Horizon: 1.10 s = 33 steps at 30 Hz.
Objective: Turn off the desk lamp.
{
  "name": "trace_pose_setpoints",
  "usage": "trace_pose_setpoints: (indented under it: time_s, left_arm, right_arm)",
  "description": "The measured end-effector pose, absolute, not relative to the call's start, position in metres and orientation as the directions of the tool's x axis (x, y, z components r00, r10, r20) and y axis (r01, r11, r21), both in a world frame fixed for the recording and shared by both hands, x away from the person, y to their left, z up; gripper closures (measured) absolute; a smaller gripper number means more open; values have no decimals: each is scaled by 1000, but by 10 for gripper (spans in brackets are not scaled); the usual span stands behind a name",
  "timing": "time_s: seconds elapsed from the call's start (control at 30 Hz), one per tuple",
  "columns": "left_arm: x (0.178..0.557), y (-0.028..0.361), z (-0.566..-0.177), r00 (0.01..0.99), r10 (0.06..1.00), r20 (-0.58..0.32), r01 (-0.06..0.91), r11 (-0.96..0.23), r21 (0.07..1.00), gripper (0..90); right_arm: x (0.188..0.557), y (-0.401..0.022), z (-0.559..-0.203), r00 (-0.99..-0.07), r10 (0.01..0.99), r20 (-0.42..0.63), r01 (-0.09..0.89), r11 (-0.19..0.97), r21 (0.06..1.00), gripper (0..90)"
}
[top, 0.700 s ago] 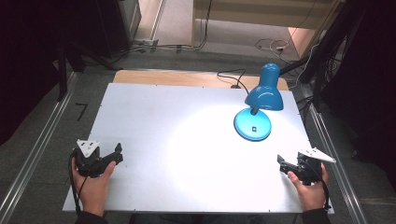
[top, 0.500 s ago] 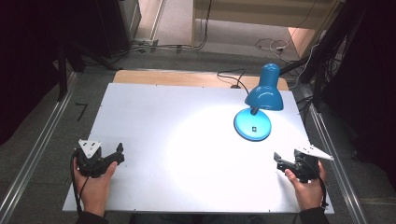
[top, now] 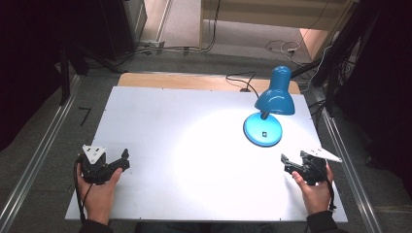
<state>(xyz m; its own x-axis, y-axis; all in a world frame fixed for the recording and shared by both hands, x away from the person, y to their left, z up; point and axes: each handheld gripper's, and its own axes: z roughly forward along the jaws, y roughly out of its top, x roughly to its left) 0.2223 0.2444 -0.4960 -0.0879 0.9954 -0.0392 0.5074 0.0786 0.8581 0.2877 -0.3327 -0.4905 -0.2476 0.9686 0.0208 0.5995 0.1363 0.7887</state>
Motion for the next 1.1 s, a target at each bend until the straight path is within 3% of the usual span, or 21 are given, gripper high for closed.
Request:
trace_pose_setpoints:
  time_s: [0.57, 1.1]
  left_arm:
    - [223, 245, -497, -81, 995, -54, 511, 88, 855, 122]
    - [225, 244, -497, -68, 996, -56, 513, 84, 854, 124]
  right_arm:
    - [309, -326, -484, -267, 961, 70, 593, 107, 798, 260]
    - [321, -317, -481, -301, 952, 51, 571, 137, 809, 271]
